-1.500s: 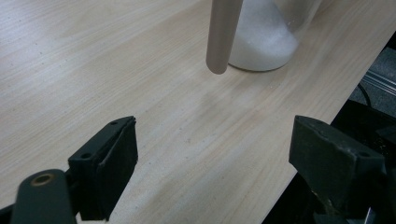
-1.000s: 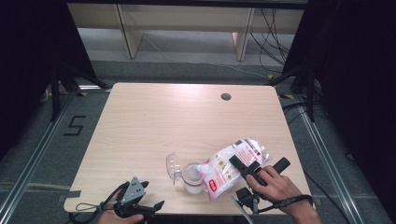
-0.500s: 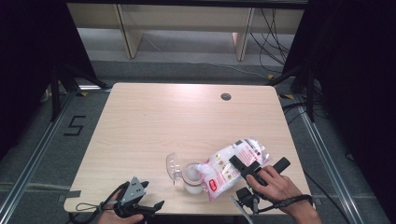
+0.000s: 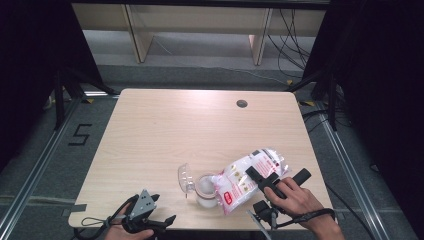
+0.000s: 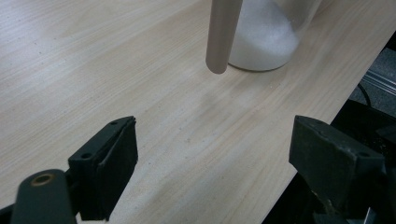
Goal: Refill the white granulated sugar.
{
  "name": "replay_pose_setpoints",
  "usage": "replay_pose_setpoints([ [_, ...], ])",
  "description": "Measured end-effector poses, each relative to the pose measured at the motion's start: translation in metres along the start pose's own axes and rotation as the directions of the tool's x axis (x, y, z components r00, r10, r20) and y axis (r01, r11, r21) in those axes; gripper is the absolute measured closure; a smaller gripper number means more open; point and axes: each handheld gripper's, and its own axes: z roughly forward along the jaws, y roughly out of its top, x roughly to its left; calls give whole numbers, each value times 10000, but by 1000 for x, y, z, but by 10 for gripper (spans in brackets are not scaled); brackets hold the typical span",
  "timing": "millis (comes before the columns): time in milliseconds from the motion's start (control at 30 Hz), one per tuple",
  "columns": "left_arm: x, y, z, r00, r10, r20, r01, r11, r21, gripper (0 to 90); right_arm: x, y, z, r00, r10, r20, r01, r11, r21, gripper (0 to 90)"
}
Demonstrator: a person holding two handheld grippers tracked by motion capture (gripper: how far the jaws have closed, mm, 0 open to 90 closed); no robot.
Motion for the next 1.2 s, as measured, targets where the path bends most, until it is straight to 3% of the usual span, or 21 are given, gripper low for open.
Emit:
replay_pose_setpoints([
  [300,0,0,0,10000,0,20,0,10000,14,152,0,0,0,10000,-7,-19,7,10000,12,759],
  [333,0,0,0,10000,4,-7,-4,10000,-13,152,1,0,0,9999,137,30,-137,9999,-19,759],
  [367,0,0,0,10000,-3,-5,3,10000,-12,152,4,1,0,9976,687,37,-687,9976,27,760],
  [433,0,0,0,10000,-7,-9,7,10000,-17,152,2,1,-1,9990,440,-65,-439,9990,111,760],
  [533,0,0,0,10000,6,-9,-6,10000,-9,153,2,1,-1,9991,431,-52,-430,9990,111,760],
  [567,0,0,0,10000,-5,-8,5,10000,-19,152,4,1,-1,9975,705,34,-705,9975,45,760],
  [767,0,0,0,10000,-22,-12,22,10000,-15,152,3,2,0,9983,581,28,-581,9983,-9,761],
  [867,2,1,-1,9996,283,7,-283,9996,6,152,3,2,0,9981,608,10,-608,9981,-15,762],
  [933,1,1,-1,9997,239,0,-239,9997,-26,152,3,1,-1,9980,637,3,-637,9980,-23,762],
  [1100,2,1,-1,9996,279,10,-279,9996,15,152,4,1,0,9970,761,-102,-762,9970,-166,763],
  [1133,2,1,-1,9997,264,10,-264,9997,6,152,6,2,0,9946,1030,-148,-1032,9946,-128,764],
  [1167,2,1,-1,9996,274,-15,-274,9996,-17,152,4,1,1,9975,691,-141,-694,9974,-209,764],
  [1200,2,1,-1,9996,275,7,-275,9996,8,152,5,1,1,9965,819,-158,-822,9964,-199,764],
])
